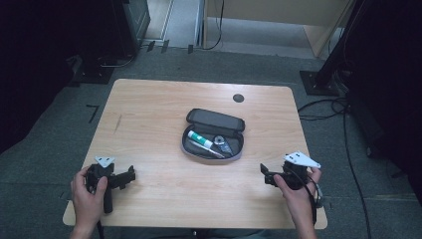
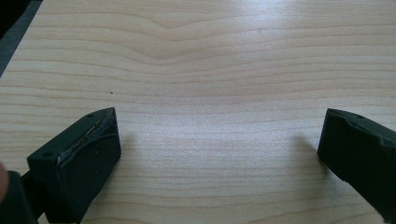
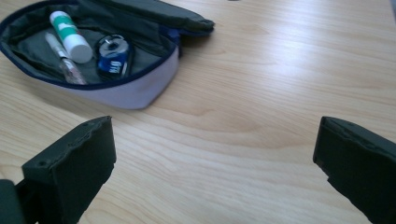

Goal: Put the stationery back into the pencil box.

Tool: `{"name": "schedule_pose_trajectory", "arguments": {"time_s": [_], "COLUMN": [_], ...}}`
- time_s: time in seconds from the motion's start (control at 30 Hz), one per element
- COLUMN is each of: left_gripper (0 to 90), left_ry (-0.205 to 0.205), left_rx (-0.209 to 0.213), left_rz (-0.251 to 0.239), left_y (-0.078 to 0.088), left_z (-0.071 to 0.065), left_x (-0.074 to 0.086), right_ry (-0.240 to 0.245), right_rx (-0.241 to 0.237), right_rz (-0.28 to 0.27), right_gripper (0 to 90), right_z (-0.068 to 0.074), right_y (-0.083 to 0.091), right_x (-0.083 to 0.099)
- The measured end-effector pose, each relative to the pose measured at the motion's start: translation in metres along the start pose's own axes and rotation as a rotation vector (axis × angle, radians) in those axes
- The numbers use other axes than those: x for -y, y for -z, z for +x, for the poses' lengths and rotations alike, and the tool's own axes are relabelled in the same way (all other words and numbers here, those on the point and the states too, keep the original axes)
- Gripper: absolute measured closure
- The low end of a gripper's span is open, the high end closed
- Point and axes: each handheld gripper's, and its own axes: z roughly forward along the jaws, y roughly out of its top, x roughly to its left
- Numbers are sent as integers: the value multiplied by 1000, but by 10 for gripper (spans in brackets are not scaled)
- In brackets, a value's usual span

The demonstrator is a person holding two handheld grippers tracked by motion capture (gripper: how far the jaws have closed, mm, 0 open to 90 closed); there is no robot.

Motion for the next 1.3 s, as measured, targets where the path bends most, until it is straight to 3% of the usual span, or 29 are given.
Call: {"name": "schedule_pose_trajectory", "arguments": {"time_s": [0.33,0.73,0.83,0.93,1.07,1.13,1.3], "left_gripper": [0,0,0,0,0,0,0], "left_ry": [0,0,0,0,0,0,1], "left_rx": [0,0,0,0,0,-1,0], "left_rz": [0,0,0,0,0,0,0], "left_y": [0,0,0,0,0,0,0], "left_z": [0,0,0,0,0,0,0], "left_x": [0,0,0,0,0,0,0], "right_ry": [-40,-87,-132,-149,-121,-138,-116], "right_rx": [67,156,156,169,194,186,204], "right_rz": [24,108,114,124,147,145,157], "right_gripper": [0,0,0,0,0,0,7], "right_z": [-31,-68,-76,-80,-79,-79,-79], "right_y": [13,24,27,27,25,23,18], "right_x": [24,68,76,81,86,87,87]}}
